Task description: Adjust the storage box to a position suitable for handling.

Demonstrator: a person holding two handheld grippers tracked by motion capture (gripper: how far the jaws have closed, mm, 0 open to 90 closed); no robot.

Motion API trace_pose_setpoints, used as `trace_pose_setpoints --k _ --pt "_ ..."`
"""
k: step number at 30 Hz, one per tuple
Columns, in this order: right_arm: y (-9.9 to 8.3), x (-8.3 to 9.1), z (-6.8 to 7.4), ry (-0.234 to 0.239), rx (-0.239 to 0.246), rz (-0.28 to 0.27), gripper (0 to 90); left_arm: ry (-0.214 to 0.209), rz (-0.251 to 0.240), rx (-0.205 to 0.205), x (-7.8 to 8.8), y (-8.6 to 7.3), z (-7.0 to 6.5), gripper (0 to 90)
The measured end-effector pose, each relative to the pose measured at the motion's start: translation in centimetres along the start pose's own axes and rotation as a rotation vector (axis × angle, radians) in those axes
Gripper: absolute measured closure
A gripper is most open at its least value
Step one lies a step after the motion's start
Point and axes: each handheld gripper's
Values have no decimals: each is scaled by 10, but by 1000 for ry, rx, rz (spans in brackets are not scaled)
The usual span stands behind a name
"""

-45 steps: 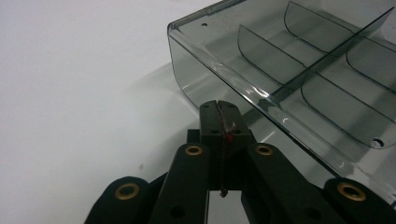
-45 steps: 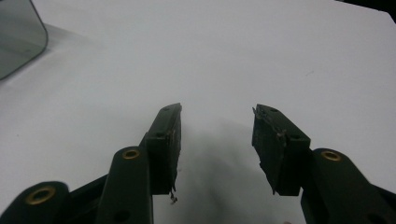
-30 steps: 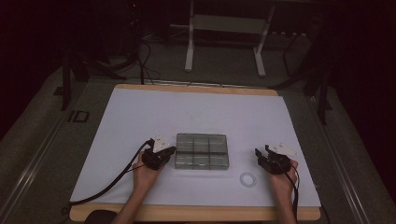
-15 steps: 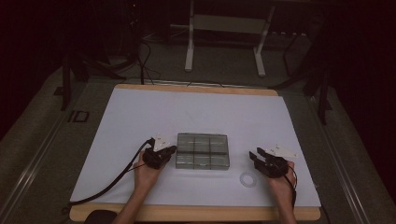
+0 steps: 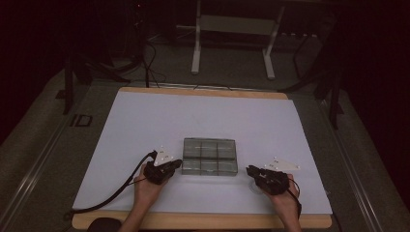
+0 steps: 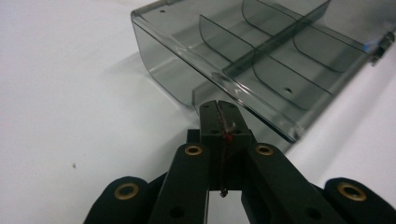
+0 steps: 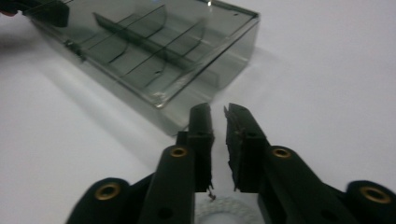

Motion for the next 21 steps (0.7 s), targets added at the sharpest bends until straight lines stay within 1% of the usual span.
trace_pose_setpoints --k 1,2,4,6,14,18,21 --pt "0 -1 1 8 1 2 856 0 2 -3 1 -1 -1 900" --pt "-1 -2 2 25 1 4 887 1 3 -4 1 -1 -1 900" --pt "-1 -3 3 33 1 6 899 1 3 -1 1 -1 -2 900" --pt "-1 -5 5 50 10 12 900 1 1 3 1 -2 -2 900" --pt "-1 -11 11 79 42 33 900 1 1 -1 1 -2 -3 900" --pt "-1 -14 12 83 51 38 900 2 -2 -3 1 -2 -4 900" --pt "-1 -15 13 83 56 47 900 4 -3 -5 1 -2 -3 884"
Point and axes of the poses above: each handheld gripper's, and its own axes: x roughly backward along the jaws, y roughly out of its top, z roughly to its left, and after that the axes turned 12 degrees about y, right-handed
